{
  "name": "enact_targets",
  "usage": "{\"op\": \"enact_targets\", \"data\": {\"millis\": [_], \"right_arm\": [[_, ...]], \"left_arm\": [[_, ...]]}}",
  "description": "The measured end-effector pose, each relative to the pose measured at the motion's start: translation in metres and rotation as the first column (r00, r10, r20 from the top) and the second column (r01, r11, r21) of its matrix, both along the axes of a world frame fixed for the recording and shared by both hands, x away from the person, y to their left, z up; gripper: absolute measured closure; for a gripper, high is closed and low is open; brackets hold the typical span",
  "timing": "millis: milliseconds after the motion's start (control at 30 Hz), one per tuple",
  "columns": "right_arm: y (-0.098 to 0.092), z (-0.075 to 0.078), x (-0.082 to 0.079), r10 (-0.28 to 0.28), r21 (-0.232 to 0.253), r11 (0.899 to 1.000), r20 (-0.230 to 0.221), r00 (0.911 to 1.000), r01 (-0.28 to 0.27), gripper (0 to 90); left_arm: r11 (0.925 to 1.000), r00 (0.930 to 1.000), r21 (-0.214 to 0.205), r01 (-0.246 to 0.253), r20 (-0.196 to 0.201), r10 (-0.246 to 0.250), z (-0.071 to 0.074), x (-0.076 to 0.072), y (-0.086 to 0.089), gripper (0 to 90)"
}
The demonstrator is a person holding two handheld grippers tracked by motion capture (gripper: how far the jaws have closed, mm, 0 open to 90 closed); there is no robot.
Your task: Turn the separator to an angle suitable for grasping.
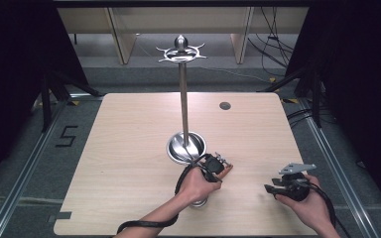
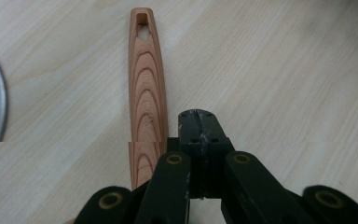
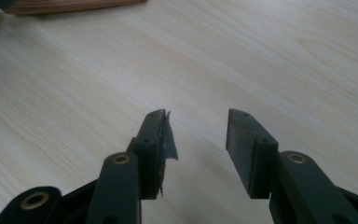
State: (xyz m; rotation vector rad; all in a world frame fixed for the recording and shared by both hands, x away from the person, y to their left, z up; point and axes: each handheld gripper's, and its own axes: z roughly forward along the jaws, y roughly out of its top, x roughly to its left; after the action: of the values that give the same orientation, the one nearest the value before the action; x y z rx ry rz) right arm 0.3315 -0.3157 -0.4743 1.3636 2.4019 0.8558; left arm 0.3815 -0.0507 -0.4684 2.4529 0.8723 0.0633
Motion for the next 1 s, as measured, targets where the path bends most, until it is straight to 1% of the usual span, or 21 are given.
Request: {"op": "enact_targets", "data": {"millis": [33, 67, 100, 133, 167, 267, 400, 433, 467, 533, 600, 667, 700, 733, 767, 833, 867, 900, 933, 967, 1000], "right_arm": [[-0.001, 0.001, 0.000, 0.004, -0.006, 1.000, -0.009, 0.9999, -0.004, 58.7], [0.002, 0.000, -0.001, -0.018, 0.011, 1.000, -0.007, 0.9998, 0.018, 58.7], [0.001, 0.002, -0.001, -0.008, -0.005, 1.000, -0.030, 0.9995, 0.007, 58.8], [0.002, -0.001, -0.001, -0.020, 0.016, 1.000, 0.000, 0.9998, 0.020, 58.8], [0.000, 0.000, 0.000, 0.002, -0.001, 1.000, 0.001, 1.0000, -0.002, 58.8], [0.002, 0.000, -0.001, -0.015, 0.011, 1.000, -0.006, 0.9999, 0.015, 58.8], [0.002, 0.000, -0.001, -0.017, 0.013, 1.000, -0.004, 0.9999, 0.017, 58.7], [0.000, 0.000, 0.001, 0.007, -0.002, 1.000, 0.008, 0.9999, -0.007, 58.7], [0.000, 0.000, 0.000, 0.005, -0.003, 1.000, -0.002, 1.0000, -0.005, 58.7], [0.000, 0.000, 0.000, 0.005, -0.002, 1.000, -0.001, 1.0000, -0.005, 58.7], [-0.001, 0.003, 0.000, 0.012, -0.021, 1.000, -0.020, 0.9997, -0.013, 58.7], [-0.001, 0.002, 0.000, 0.008, -0.014, 1.000, -0.014, 0.9999, -0.008, 58.7], [-0.001, 0.002, 0.000, 0.008, -0.010, 1.000, -0.014, 0.9999, -0.008, 58.7], [-0.001, 0.002, 0.000, 0.008, -0.011, 1.000, -0.014, 0.9999, -0.009, 58.8], [-0.001, 0.002, 0.000, 0.009, -0.012, 1.000, -0.014, 0.9999, -0.009, 58.8], [-0.001, 0.002, 0.000, 0.009, -0.012, 1.000, -0.014, 0.9999, -0.009, 58.7], [-0.001, 0.002, 0.000, 0.007, -0.015, 1.000, -0.013, 0.9999, -0.007, 58.7], [-0.001, 0.002, 0.000, 0.009, -0.016, 1.000, -0.013, 0.9999, -0.009, 58.8], [-0.001, 0.002, 0.000, 0.010, -0.016, 1.000, -0.012, 0.9999, -0.010, 58.7], [-0.001, 0.002, -0.001, 0.010, -0.016, 1.000, -0.013, 0.9999, -0.010, 58.7], [-0.001, 0.003, -0.001, 0.010, -0.015, 1.000, -0.013, 0.9999, -0.010, 58.7]], "left_arm": [[0.9998, 1.0000, 0.019, 0.010, 0.002, -0.010, -0.001, 0.002, -0.001, 89.2], [0.9983, 0.9994, 0.046, 0.034, -0.002, -0.034, -0.001, 0.003, -0.001, 89.2], [0.9978, 0.9994, 0.056, 0.034, -0.005, -0.034, -0.002, 0.004, -0.003, 89.2], [0.9973, 0.9994, 0.066, 0.033, -0.005, -0.033, -0.003, 0.005, -0.005, 89.2], [0.9974, 0.9996, 0.067, 0.026, -0.014, -0.025, -0.004, 0.004, -0.006, 89.2], [0.9960, 0.9996, 0.085, 0.025, -0.016, -0.023, -0.008, 0.006, -0.010, 89.2], [0.9933, 0.9995, 0.112, 0.030, -0.010, -0.029, -0.011, 0.008, -0.012, 89.2], [0.9930, 0.9997, 0.117, 0.019, -0.014, -0.018, -0.012, 0.009, -0.013, 89.2], [0.9927, 0.9998, 0.120, 0.014, -0.017, -0.013, -0.013, 0.009, -0.013, 89.2], [0.9926, 0.9998, 0.120, 0.016, -0.010, -0.015, -0.014, 0.013, -0.012, 89.2], [0.9933, 0.9999, 0.115, -0.008, -0.014, 0.010, -0.015, 0.015, -0.011, 89.2], [0.9945, 0.9995, 0.102, -0.025, -0.015, 0.027, -0.015, 0.017, -0.010, 89.2], [0.9939, 0.9995, 0.108, -0.024, -0.018, 0.026, -0.014, 0.018, -0.009, 89.2], [0.9931, 0.9984, 0.105, -0.054, -0.013, 0.055, -0.014, 0.018, -0.009, 89.2], [0.9923, 0.9973, 0.104, -0.068, -0.023, 0.070, -0.014, 0.017, -0.009, 89.2], [0.9922, 0.9969, 0.101, -0.073, -0.021, 0.076, -0.014, 0.018, -0.007, 89.1], [0.9933, 0.9967, 0.085, -0.079, -0.009, 0.080, -0.013, 0.019, -0.006, 88.9], [0.9929, 0.9944, 0.057, -0.104, -0.014, 0.105, -0.012, 0.017, -0.006, 87.5], [0.9942, 0.9962, 0.063, -0.087, -0.005, 0.087, -0.010, 0.018, -0.005, 85.7], [0.9934, 0.9942, 0.039, -0.108, 0.008, 0.107, -0.008, 0.018, -0.004, 83.8], [0.9933, 0.9938, 0.031, -0.111, 0.008, 0.111, -0.005, 0.018, -0.003, 81.0]]}}
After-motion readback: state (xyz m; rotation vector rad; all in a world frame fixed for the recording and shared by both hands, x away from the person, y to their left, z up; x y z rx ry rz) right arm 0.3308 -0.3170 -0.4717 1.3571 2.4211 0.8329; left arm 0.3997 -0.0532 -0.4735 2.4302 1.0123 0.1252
